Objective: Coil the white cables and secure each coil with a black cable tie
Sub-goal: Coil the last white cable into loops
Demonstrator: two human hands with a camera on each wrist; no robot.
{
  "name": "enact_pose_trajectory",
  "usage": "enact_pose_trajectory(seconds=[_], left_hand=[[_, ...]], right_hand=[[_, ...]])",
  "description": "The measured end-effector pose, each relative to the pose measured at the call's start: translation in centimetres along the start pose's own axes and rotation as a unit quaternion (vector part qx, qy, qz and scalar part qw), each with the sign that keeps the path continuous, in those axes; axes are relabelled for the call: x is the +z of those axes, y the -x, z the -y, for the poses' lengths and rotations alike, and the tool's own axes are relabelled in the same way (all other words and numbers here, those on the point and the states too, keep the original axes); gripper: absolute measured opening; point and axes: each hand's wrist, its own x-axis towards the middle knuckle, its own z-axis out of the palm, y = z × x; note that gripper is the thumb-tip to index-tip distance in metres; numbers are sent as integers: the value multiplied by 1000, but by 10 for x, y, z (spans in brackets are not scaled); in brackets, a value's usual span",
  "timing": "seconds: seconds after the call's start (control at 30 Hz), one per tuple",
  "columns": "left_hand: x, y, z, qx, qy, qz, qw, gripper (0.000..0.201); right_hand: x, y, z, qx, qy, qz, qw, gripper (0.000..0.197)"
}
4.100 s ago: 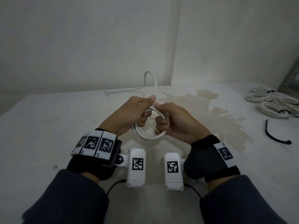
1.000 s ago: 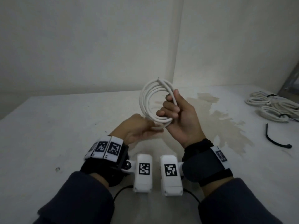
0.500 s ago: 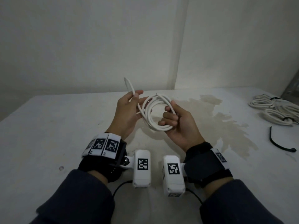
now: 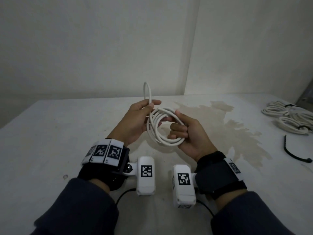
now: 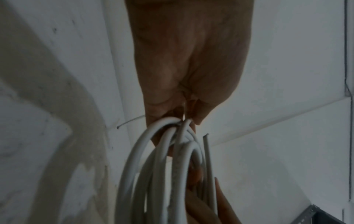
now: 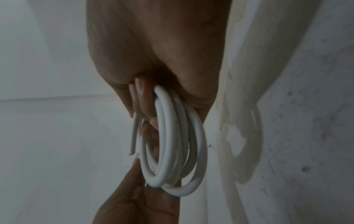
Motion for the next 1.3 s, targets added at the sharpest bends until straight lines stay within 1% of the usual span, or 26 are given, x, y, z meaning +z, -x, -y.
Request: enact_pose_trajectory(seconds=[0.07, 0.13, 0.2, 0.23, 0.3, 0.33, 0.37, 0.4, 0.43, 0.47, 0.5, 0.53, 0.57, 0.6, 0.63, 0.7, 0.77, 0.87, 0.93, 1.0, 1.03, 1.1, 1.17, 1.23, 1.3], left_hand=[[4, 0, 2, -18, 1, 7, 1000, 26], [7, 1, 2, -33, -8, 16, 999, 26], [9, 2, 2, -46, -7, 38, 998, 27], [8, 2, 3, -53, 2, 50, 997, 27], [8, 3, 4, -59, 19, 62, 996, 27], [8, 3, 5, -58, 19, 57, 996, 27], [10, 2, 7, -56, 18, 44, 997, 26], [11, 0, 9, -51, 11, 22, 998, 26], [14, 0, 10, -45, 5, -10, 999, 27], [15, -2, 11, -38, 12, -48, 998, 27], [16, -3, 12, -34, 45, -79, 995, 26], [18, -4, 13, -37, 114, -92, 989, 26], [20, -4, 13, -44, 198, -89, 975, 26], [23, -3, 13, -50, 256, -83, 962, 25], [25, -3, 14, -57, 270, -78, 958, 24], [31, -3, 19, -77, 201, -70, 974, 24], [37, 0, 22, -83, 108, -40, 990, 26], [41, 4, 22, -107, 26, 14, 994, 27], [39, 5, 21, -134, -16, 36, 990, 27], [35, 6, 20, -154, -52, 41, 986, 26], [34, 6, 18, -151, -63, 33, 986, 25], [29, 4, 15, -120, -79, 0, 990, 24], [23, 2, 10, -88, -88, -30, 992, 24], [16, 1, 6, -67, -115, -35, 990, 25], [11, 1, 2, -50, -159, -30, 986, 28]], right_hand=[[1, 0, -2, -23, 29, -36, 999, 34], [2, -1, -3, -51, 50, -71, 995, 28], [0, -4, -5, -70, 65, -90, 991, 21], [-2, -5, -5, -74, 77, -87, 991, 24], [-6, -6, -5, -71, 123, -67, 988, 35], [-7, -6, -5, -75, 159, -60, 982, 32], [-6, -4, -4, -88, 200, -63, 974, 22], [-5, -3, -3, -108, 234, -82, 963, 16], [-6, -3, -1, -131, 251, -119, 952, 18], [-8, -2, 1, -150, 240, -163, 945, 22], [-13, -3, 4, -165, 198, -205, 944, 24], [-17, -3, 7, -175, 143, -239, 944, 26], [-21, -3, 10, -178, 87, -259, 945, 28], [-24, -3, 12, -177, 28, -272, 946, 29], [-26, -3, 14, -175, -25, -283, 943, 28], [-29, -3, 16, -176, -93, -302, 932, 26], [-30, -2, 19, -187, -129, -313, 922, 26], [-32, -1, 21, -188, -177, -319, 912, 28], [-31, -1, 20, -185, -192, -311, 912, 29], [-29, -2, 19, -175, -194, -283, 923, 28], [-27, -2, 18, -167, -179, -263, 933, 26], [-21, -1, 16, -148, -102, -230, 956, 24], [-13, -2, 12, -138, -2, -200, 970, 22], [-6, -1, 7, -132, 89, -167, 973, 20], [-1, -1, 5, -123, 132, -140, 974, 18]])
